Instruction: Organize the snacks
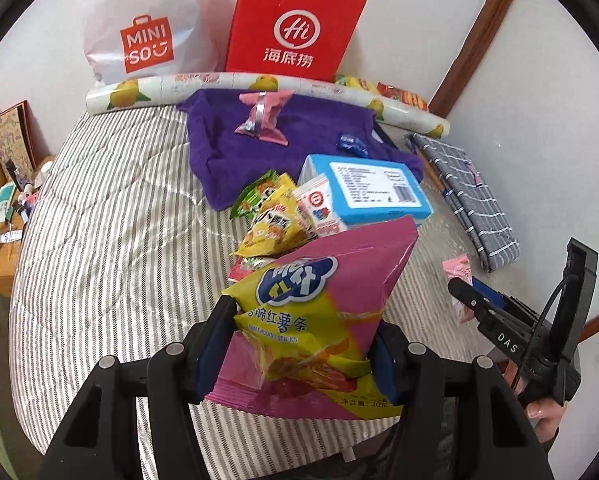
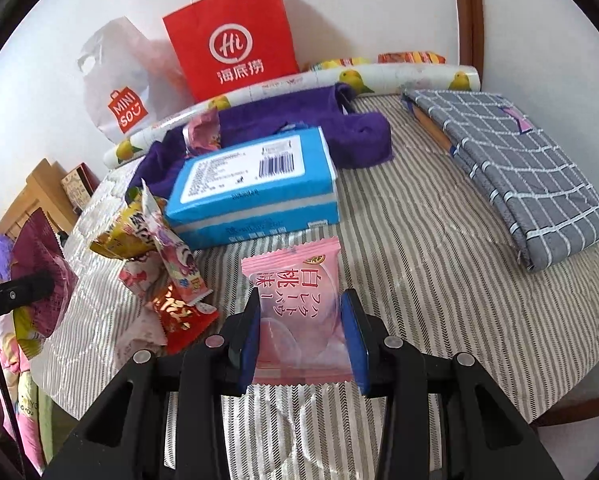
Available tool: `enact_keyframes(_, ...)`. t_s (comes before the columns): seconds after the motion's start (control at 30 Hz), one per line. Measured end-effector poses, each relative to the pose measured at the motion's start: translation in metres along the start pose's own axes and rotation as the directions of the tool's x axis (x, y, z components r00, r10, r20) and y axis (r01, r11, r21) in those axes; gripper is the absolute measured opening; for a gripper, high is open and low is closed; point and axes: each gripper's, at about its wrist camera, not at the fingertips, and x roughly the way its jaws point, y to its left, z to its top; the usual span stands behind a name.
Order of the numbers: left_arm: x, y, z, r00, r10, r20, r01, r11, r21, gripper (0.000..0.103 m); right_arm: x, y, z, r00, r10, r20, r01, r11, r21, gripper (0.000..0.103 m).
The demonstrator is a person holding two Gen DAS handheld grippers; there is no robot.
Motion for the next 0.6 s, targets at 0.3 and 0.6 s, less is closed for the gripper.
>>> enact_keyframes(0.3, -0.007, -0.024, 0.010, 0.999, -0.037, 0.025, 0.036, 0.999, 0.031, 0.059, -0.022, 0.001, 0.007, 1.000, -0.013, 0.027, 0.013, 1.000, -0.012, 0.038)
enact_keyframes(0.6, -0.005, -0.042, 0.031, 0.998, -0.058, 0.035, 0.057, 0.997, 0.050, 0.059, -0.041, -0.001, 0.026, 0.998, -0.017, 0.068, 0.019, 1.000, -0.025, 0.038)
